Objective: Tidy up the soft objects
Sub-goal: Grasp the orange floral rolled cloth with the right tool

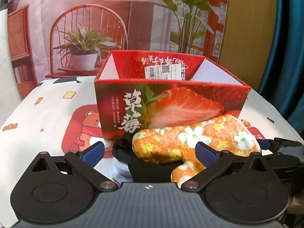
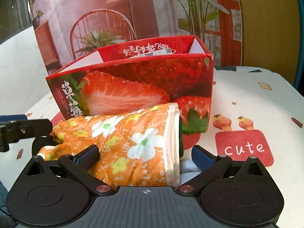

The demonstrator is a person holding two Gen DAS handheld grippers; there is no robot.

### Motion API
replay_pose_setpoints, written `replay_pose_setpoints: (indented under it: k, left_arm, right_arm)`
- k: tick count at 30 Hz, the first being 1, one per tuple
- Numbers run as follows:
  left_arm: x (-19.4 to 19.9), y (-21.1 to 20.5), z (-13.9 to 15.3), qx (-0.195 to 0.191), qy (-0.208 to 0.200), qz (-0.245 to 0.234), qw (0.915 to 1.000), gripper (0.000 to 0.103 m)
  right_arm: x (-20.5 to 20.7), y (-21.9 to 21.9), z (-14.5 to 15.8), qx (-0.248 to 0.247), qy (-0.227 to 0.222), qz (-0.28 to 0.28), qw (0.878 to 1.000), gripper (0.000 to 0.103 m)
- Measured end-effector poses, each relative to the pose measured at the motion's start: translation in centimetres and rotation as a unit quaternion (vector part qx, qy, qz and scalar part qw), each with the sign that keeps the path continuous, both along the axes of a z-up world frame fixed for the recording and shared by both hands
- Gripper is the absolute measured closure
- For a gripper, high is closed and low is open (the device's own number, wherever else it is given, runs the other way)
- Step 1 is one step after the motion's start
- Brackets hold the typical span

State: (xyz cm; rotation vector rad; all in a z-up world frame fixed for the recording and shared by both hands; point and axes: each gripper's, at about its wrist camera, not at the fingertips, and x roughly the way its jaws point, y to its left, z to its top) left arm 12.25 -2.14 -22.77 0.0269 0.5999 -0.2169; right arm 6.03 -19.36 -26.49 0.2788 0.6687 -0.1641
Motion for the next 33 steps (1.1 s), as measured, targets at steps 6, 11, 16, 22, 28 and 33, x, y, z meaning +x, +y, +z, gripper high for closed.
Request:
replay_pose_setpoints:
  k: [6,11,16,22,28,33]
  left_arm:
    - [-0.3,0.0,-0.7,-0.005,0.006,-0.006,1.0,0.006]
    - [-0.4,0.5,-0.9,-0.018,0.009,-0.005,0.9998,0.013]
    - [-0.3,1.1,-1.0,-0.044,0.012,-0.01,0.9989,0.026]
    - [-0.1,1.0,-1.6,-0.057,0.022,-0.023,0.9979,0.035]
    - [-0.3,1.5,-1.2,-0.078,0.01,-0.024,0.9966,0.036]
    - [0.1,1.3,-1.3,-0.076,0.014,-0.025,0.9967,0.036]
  right_arm:
    - [-0.2,0.2,-0.6,-0.003,-0.007,0.002,1.0,0.0]
    - [0.0,0.3,-0.6,-0.01,-0.007,0.005,1.0,0.0]
    - [0.0,0.2,-0.7,-0.007,-0.007,0.005,1.0,0.0]
    - [0.1,0.4,-0.7,-0.01,-0.005,0.004,1.0,0.0]
    - [0.1,1.2,-0.1,-0.045,-0.006,0.006,0.999,0.0]
    - [-0.3,1.7,1.2,-0.081,-0.013,0.011,0.997,0.0]
